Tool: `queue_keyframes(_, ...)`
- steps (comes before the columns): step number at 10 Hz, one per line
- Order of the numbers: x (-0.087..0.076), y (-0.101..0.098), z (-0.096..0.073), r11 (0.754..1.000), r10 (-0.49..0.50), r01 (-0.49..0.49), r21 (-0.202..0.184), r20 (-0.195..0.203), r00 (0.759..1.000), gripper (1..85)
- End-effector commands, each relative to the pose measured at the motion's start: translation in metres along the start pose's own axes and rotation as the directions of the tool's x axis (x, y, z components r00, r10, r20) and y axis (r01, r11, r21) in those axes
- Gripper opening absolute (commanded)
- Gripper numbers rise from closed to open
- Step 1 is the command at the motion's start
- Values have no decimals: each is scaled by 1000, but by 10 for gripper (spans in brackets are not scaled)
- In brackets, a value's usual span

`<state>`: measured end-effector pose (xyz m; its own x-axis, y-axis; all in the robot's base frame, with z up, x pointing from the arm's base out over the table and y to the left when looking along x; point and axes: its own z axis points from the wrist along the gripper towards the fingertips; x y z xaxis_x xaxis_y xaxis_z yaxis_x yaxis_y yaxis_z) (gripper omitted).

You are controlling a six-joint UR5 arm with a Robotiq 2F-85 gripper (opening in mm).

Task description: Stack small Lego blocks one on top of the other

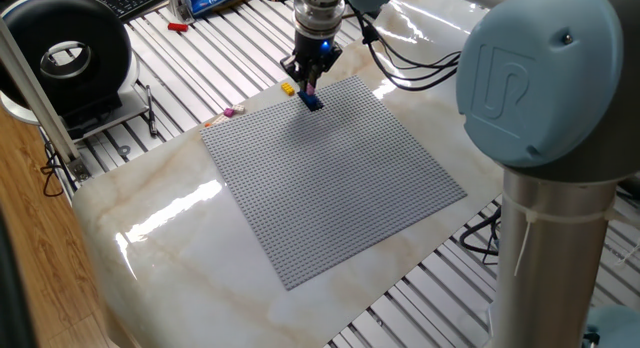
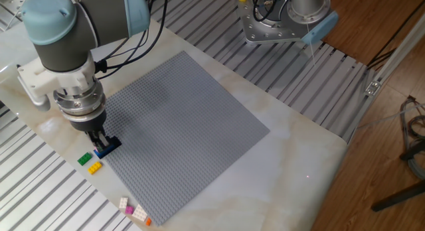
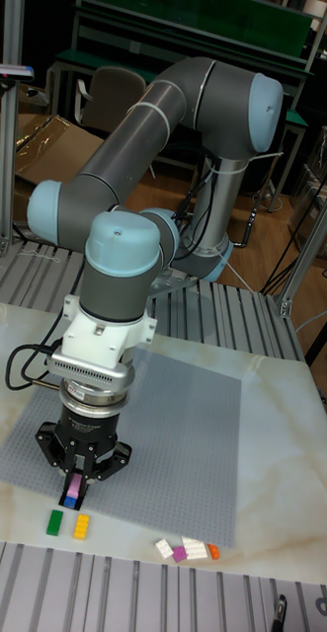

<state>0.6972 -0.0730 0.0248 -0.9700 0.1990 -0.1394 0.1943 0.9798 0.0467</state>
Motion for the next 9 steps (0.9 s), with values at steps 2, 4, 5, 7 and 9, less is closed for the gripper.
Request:
queue_keyframes(2,1,-2,5,1000,11,-11,-15,2,1000,10)
queue_keyframes(4,2,-2,8,1000,14,-13,-22,2,1000,10)
queue_keyframes(5,2,-1,8,1000,16,-15,-25,3,1000,10)
queue_keyframes(7,3,1,7,999,21,-21,-32,2,1000,10)
queue_keyframes(9,7,-2,2,999,10,-10,-51,-4,1000,10)
